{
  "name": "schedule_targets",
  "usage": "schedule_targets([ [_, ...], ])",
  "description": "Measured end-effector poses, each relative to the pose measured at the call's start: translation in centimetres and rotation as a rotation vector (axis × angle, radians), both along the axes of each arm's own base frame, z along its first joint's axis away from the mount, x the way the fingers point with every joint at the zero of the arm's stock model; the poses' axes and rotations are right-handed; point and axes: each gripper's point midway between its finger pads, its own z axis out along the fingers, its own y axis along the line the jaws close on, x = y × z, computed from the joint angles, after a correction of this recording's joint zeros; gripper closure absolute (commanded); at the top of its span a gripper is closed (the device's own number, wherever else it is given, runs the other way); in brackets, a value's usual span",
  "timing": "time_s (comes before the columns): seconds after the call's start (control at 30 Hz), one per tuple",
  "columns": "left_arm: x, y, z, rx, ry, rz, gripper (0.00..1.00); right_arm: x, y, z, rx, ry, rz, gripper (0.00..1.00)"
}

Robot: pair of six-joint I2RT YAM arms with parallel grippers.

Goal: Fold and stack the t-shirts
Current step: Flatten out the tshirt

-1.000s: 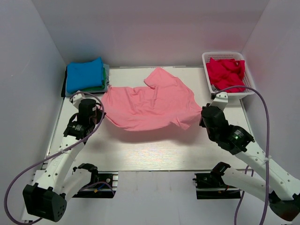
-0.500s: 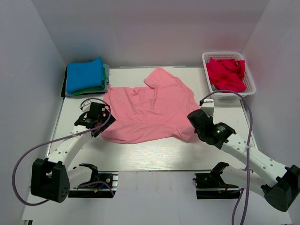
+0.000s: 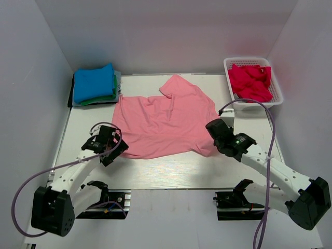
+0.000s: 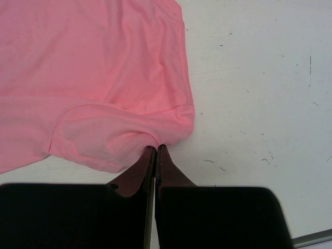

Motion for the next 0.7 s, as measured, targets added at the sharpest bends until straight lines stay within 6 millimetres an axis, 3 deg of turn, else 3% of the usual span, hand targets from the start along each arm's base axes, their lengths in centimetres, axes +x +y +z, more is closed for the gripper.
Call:
schedule_targets([
  [0.23,-2.6,0.6,-1.2,-0.015,0.017,0.038,0.11,0.5,0.2,0.2,0.019,-0.009,0.007,1.00],
  [0.27,-2.8,0.6,-1.5,-0.012,0.033,0.041,0.15,0.6,0.2,0.2,0.021,-0.008,0.007,1.00],
  [0.4,-2.8,0.8,-2.9,0.015,0.101,0.052,0.16,0.6,0.2,0.2,0.024,-0.006,0.012,1.00],
  [0.53,-1.4,1.1,-3.0,0.048,0.095,0.064,0.19,0.6,0.3,0.1,0.029,0.000,0.016,1.00],
  [0.67,-0.2,1.7,-3.2,0.088,0.104,0.076,0.34,0.7,0.2,0.1,0.033,-0.001,0.010,1.00],
  [0.7,0.0,1.7,-3.2,0.096,0.106,0.077,0.44,0.8,0.1,0.1,0.035,-0.002,0.008,1.00],
])
